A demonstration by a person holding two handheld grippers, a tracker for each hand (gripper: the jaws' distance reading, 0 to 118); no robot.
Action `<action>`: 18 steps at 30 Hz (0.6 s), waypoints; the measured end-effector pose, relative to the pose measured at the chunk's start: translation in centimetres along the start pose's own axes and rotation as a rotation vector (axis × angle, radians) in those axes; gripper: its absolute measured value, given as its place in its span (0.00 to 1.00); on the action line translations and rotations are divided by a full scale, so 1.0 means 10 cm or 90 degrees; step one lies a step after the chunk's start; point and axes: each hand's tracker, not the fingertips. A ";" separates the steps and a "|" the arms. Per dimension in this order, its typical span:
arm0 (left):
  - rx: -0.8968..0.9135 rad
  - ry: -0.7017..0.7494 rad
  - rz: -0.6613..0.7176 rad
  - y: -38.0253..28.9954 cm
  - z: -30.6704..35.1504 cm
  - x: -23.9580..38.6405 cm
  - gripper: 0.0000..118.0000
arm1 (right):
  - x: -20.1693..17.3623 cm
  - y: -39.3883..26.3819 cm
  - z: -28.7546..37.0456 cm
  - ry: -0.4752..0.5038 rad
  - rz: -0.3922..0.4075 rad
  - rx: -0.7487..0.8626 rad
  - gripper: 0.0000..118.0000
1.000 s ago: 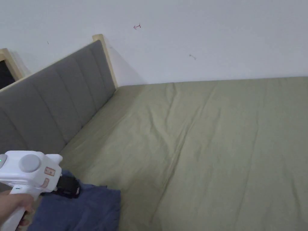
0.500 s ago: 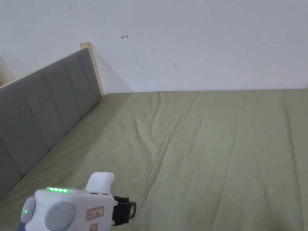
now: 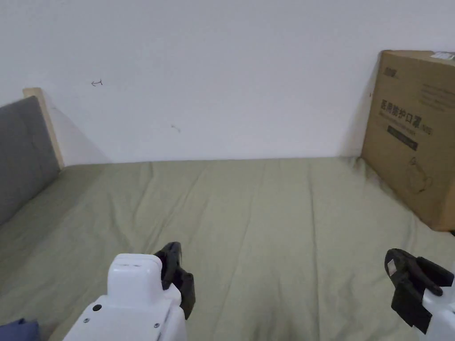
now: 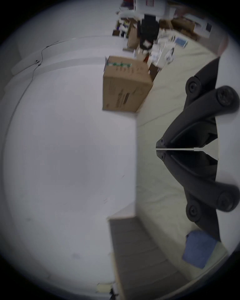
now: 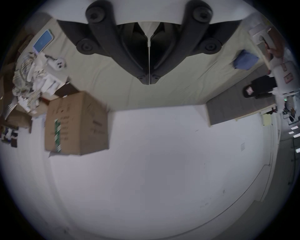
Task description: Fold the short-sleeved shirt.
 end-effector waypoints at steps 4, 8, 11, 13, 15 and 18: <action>-0.001 0.005 0.006 0.05 0.10 0.11 0.02 | 0.07 -0.05 -0.02 -0.007 -0.030 -0.033 0.00; 0.013 0.008 -0.036 0.07 0.18 0.17 0.56 | 0.03 -0.06 0.01 -0.037 0.022 -0.026 0.36; 0.009 -0.001 -0.026 0.10 0.22 0.15 0.88 | 0.00 -0.04 0.06 -0.028 0.050 -0.003 0.61; 0.017 -0.001 -0.015 0.10 0.26 0.16 1.00 | -0.07 -0.02 0.11 -0.027 0.063 0.010 0.76; -0.001 0.006 -0.010 0.11 0.25 0.15 1.00 | -0.10 -0.01 0.13 -0.029 0.071 0.016 0.78; -0.031 0.015 -0.007 0.10 0.21 0.13 1.00 | -0.13 0.00 0.15 -0.021 0.070 0.024 0.91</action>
